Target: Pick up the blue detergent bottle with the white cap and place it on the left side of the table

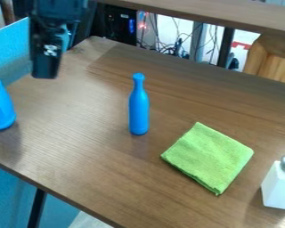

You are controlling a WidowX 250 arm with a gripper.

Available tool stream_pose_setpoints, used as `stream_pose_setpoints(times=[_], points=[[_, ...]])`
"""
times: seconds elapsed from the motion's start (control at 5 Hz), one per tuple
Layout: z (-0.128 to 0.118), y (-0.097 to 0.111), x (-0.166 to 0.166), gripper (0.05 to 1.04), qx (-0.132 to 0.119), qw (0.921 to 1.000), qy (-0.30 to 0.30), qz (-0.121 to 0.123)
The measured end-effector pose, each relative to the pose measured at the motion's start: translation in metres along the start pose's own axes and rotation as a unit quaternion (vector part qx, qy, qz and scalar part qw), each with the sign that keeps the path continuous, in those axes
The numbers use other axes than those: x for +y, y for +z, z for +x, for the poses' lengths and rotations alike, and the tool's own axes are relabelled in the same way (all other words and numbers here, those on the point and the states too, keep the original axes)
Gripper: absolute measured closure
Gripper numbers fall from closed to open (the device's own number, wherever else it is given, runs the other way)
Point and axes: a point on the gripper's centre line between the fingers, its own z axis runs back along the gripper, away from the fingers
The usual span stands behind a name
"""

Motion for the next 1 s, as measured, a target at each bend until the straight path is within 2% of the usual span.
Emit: stream_pose_setpoints(times=[0.2,0.4,0.8,1.0], points=[[0.018,0.002,-0.015,0.079,-0.013,0.9997,-0.017,-0.009],[0.034,-0.004,-0.028,0.079,-0.015,0.9992,-0.005,-0.036],[0.067,-0.023,-0.061,0.079,-0.012,0.994,0.098,-0.048],[0.078,-0.03,-0.072,0.079,-0.02,0.9912,0.125,-0.039]])
